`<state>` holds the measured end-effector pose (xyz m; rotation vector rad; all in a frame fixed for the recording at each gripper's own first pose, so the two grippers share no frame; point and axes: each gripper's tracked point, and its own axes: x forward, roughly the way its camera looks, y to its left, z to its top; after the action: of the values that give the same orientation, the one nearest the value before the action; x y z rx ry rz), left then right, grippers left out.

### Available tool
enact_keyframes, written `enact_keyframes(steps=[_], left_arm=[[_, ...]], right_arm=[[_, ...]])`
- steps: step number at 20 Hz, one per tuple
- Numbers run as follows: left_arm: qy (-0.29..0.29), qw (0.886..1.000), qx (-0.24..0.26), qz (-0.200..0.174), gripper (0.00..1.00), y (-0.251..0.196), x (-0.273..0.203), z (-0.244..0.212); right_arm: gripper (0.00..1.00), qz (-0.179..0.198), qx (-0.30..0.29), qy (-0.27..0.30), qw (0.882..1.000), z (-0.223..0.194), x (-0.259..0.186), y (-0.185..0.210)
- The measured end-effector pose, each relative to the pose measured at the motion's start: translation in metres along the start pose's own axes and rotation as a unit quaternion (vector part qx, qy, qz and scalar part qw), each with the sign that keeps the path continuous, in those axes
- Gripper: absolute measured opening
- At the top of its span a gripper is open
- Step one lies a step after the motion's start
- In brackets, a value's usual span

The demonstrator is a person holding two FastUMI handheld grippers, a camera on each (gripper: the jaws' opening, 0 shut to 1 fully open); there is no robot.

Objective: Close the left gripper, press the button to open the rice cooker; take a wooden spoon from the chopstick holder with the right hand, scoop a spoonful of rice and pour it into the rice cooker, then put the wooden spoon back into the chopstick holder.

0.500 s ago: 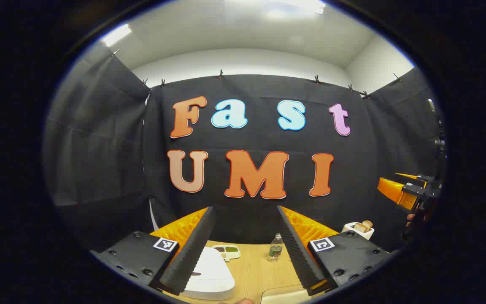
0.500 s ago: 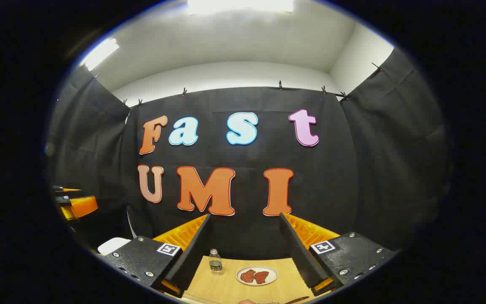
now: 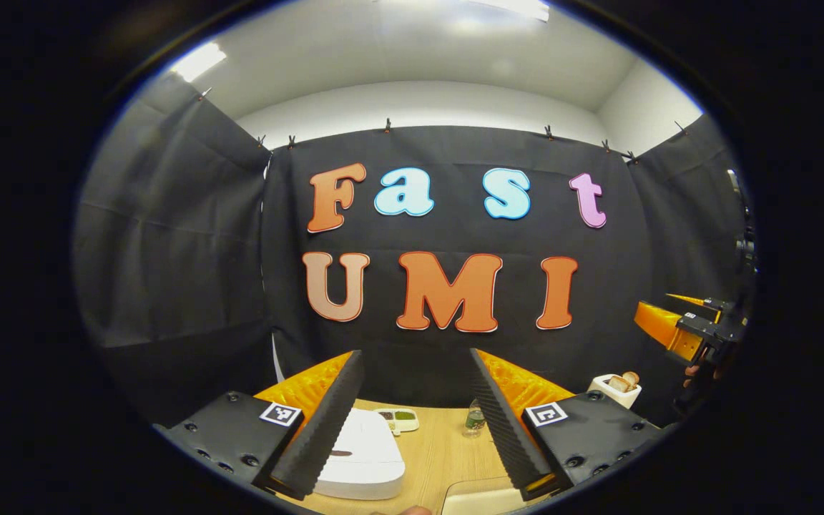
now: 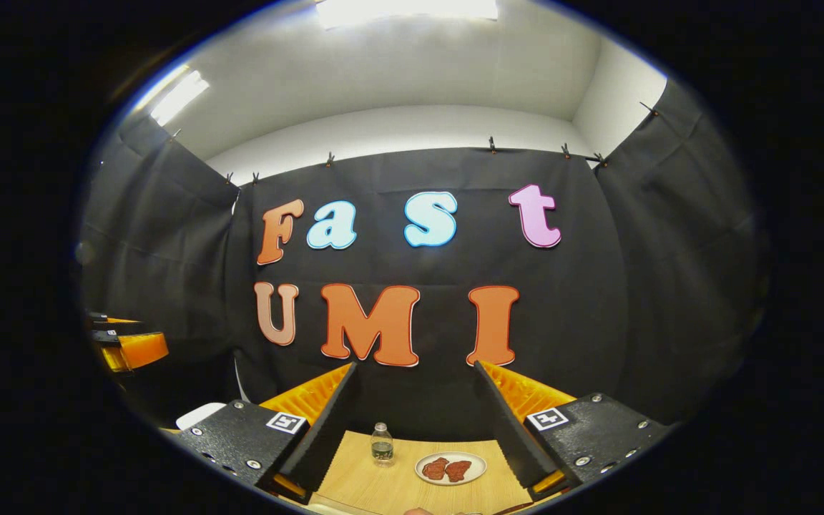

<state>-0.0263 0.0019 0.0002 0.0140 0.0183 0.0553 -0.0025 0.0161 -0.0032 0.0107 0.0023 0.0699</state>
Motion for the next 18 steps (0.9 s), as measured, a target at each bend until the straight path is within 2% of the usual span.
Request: enact_keyframes(steps=[3,5,8,12,13,14,15,16,18], left_arm=[[0.0,1.0,-0.001,0.004,0.97,0.001,-0.002,0.0],[0.0,1.0,0.002,0.008,0.97,0.003,-0.001,0.0],[0.002,1.0,0.001,0.012,0.99,0.007,0.003,-0.001],[0.009,0.999,0.013,0.042,0.97,0.028,0.011,-0.008],[0.014,0.998,0.015,0.051,0.97,0.034,0.013,-0.01],[0.019,0.998,0.015,0.06,0.99,0.041,0.016,-0.013],[0.024,0.998,0.013,0.065,0.97,0.046,0.018,-0.016],[0.028,0.997,0.008,0.068,0.97,0.049,0.021,-0.019],[0.034,0.997,0.002,0.076,0.97,0.059,0.027,-0.024]], right_arm=[[0.96,0.007,-0.001,0.008,1.0,-0.004,-0.003,0.001],[0.96,0.029,0.005,0.004,1.0,-0.002,-0.006,0.012],[0.96,0.023,-0.007,0.003,1.0,-0.004,-0.004,0.009],[0.96,0.02,-0.011,0.011,1.0,-0.012,0.0,0.01],[1.0,0.02,-0.01,0.011,1.0,-0.013,0.002,0.009],[0.96,0.02,-0.008,0.008,1.0,-0.012,0.004,0.01],[1.0,0.02,-0.005,0.007,1.0,-0.011,0.007,0.01],[0.96,0.02,-0.004,0.006,1.0,-0.012,0.01,0.011],[0.96,0.02,-0.005,0.008,1.0,-0.014,0.016,0.011]])
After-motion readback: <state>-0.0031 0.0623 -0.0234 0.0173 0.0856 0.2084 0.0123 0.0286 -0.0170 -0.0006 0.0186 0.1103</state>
